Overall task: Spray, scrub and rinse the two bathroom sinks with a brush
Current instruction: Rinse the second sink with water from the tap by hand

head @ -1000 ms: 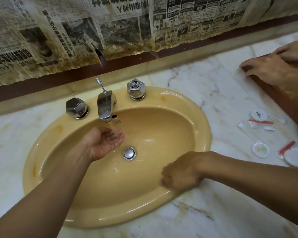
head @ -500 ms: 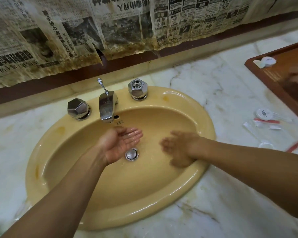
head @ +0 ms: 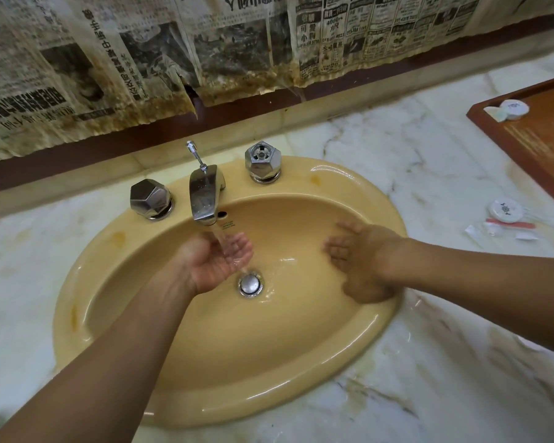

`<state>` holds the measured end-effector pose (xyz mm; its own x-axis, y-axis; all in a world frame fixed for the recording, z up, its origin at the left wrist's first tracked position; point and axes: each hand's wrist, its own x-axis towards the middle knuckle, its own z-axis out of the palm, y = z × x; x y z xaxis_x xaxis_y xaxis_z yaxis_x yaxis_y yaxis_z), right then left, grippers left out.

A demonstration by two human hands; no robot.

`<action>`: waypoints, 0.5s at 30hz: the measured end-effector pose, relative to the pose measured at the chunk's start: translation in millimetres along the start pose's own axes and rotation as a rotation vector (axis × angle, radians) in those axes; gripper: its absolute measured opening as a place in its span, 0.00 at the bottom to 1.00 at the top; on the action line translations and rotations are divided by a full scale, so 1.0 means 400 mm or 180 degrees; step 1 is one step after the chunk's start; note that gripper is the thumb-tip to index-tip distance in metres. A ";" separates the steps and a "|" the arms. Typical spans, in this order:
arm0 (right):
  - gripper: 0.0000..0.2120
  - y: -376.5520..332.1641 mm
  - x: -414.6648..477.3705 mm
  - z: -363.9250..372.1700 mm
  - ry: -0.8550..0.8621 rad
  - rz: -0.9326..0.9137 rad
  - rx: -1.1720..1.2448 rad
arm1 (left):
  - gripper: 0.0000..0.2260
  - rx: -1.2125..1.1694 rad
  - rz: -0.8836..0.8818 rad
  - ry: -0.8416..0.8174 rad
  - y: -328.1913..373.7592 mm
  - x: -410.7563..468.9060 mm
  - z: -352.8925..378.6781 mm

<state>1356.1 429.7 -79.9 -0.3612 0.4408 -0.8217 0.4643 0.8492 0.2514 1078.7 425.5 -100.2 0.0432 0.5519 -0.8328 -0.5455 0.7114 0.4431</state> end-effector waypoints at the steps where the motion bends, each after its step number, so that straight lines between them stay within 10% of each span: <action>1: 0.31 -0.020 0.001 0.003 -0.0189 -0.0194 0.0153 | 0.14 -0.0100 0.0030 -0.0022 0.008 0.006 0.009; 5: 0.30 -0.019 0.020 0.006 -0.0161 -0.0138 0.0174 | 0.14 -0.0555 0.0004 -0.0379 0.002 0.009 0.054; 10: 0.29 0.042 0.142 -0.009 0.0895 0.0584 -0.1610 | 0.18 -0.0056 -0.0316 -0.0978 -0.076 -0.041 0.098; 15: 0.30 0.000 0.180 0.008 0.1409 -0.0077 -0.0634 | 0.15 -0.0243 0.0113 -0.0309 -0.059 -0.038 0.019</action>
<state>1332.7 460.4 -140.9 -0.6994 0.4650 -0.5428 0.3034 0.8808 0.3636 1097.3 403.6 -95.5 0.1017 0.6183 -0.7793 -0.6101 0.6575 0.4420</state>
